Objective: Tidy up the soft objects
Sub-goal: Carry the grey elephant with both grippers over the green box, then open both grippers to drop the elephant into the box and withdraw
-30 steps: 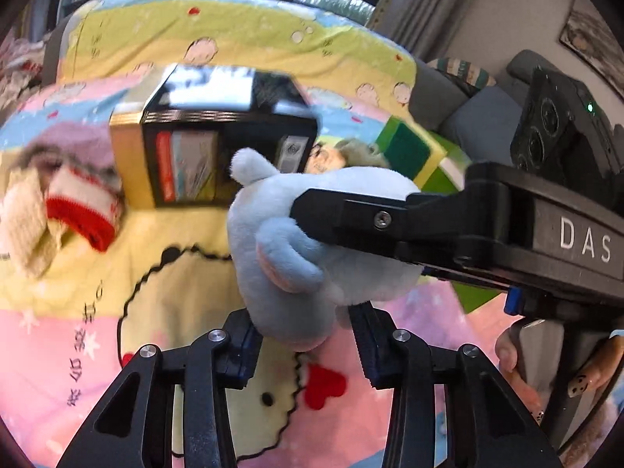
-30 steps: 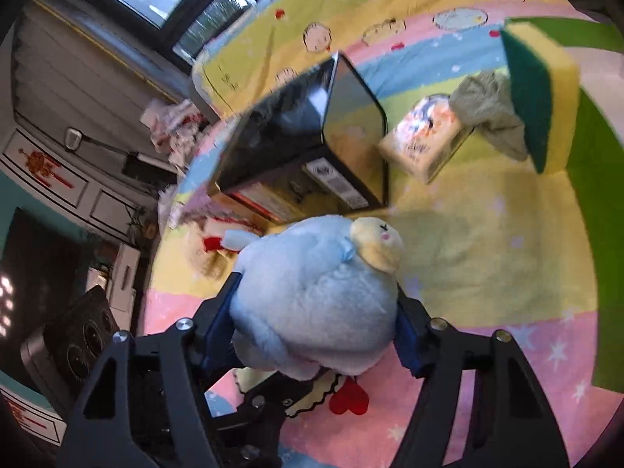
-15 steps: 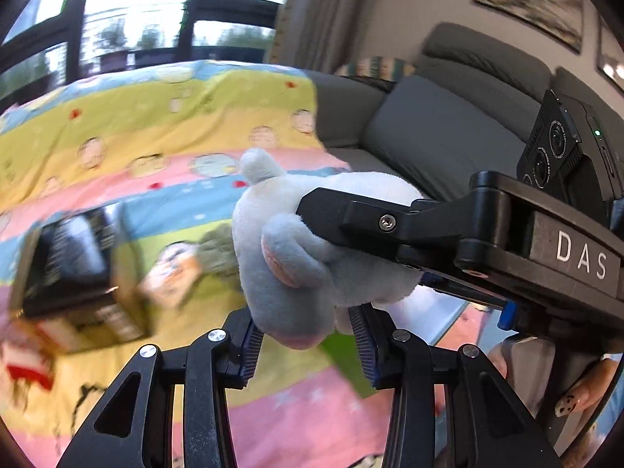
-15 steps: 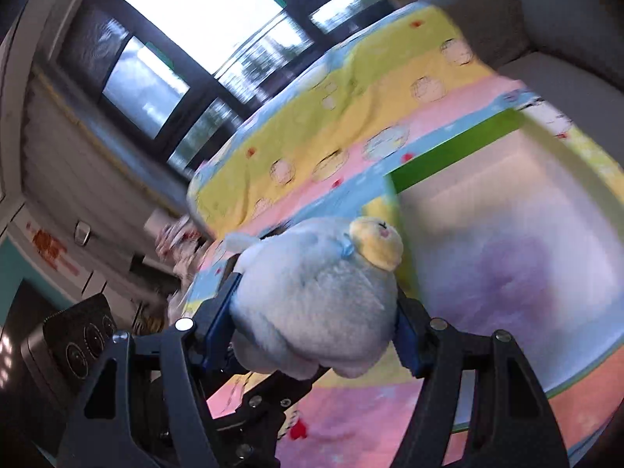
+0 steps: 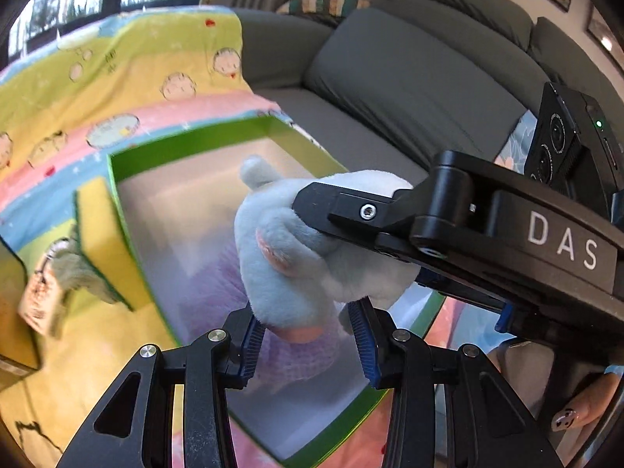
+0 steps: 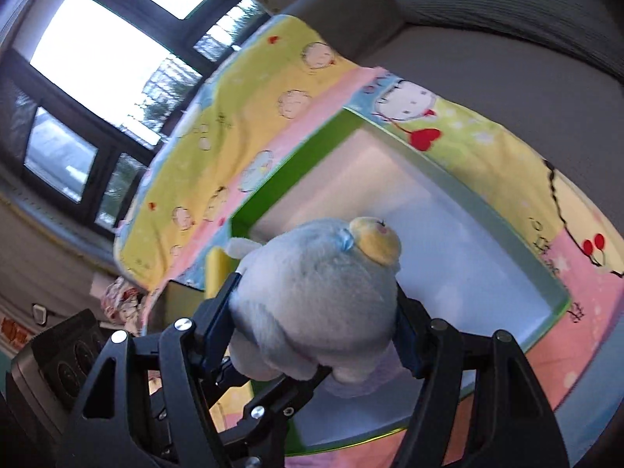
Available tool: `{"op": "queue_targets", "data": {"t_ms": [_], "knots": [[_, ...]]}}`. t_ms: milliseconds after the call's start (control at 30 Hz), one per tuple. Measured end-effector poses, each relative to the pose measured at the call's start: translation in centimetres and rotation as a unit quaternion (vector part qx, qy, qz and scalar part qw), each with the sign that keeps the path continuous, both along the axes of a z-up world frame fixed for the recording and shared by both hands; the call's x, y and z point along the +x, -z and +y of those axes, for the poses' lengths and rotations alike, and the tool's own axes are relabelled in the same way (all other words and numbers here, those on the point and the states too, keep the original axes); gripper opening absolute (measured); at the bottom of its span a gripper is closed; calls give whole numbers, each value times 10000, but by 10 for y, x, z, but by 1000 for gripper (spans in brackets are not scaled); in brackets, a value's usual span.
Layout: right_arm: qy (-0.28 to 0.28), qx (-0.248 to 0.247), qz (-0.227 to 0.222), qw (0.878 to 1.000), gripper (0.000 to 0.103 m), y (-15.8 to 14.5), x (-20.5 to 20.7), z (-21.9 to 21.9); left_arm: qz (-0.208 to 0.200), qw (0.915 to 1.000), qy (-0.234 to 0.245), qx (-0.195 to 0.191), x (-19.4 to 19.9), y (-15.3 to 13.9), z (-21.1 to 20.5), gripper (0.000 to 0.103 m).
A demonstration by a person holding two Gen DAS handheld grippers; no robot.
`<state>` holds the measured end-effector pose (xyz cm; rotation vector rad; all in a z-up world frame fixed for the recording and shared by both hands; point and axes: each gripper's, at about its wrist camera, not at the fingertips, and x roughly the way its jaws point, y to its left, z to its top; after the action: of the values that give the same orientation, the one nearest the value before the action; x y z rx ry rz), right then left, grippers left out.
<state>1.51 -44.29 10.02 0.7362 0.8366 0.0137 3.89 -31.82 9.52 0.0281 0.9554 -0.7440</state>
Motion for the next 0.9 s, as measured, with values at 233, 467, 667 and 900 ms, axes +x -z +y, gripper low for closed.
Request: {"op": "queue_targets", "data": {"t_ms": [233,467,667,900], "knots": [[131,-195,282,9993,73,5,3,-3,169,9998,93,84,3,6,-8,42],[473,-640,286,9964,83,-4,-9,-5,81,9999,20,59,-10,-9,10,43],[791,-853,-13,9932,93,-23,-29,-14,-166,9993,-334,-82,-20,-33,50,64],[727,-926,-385,9923,93,-38,-40,-5,-371,9939,-1034,-99,-34,-46,117,73]]}}
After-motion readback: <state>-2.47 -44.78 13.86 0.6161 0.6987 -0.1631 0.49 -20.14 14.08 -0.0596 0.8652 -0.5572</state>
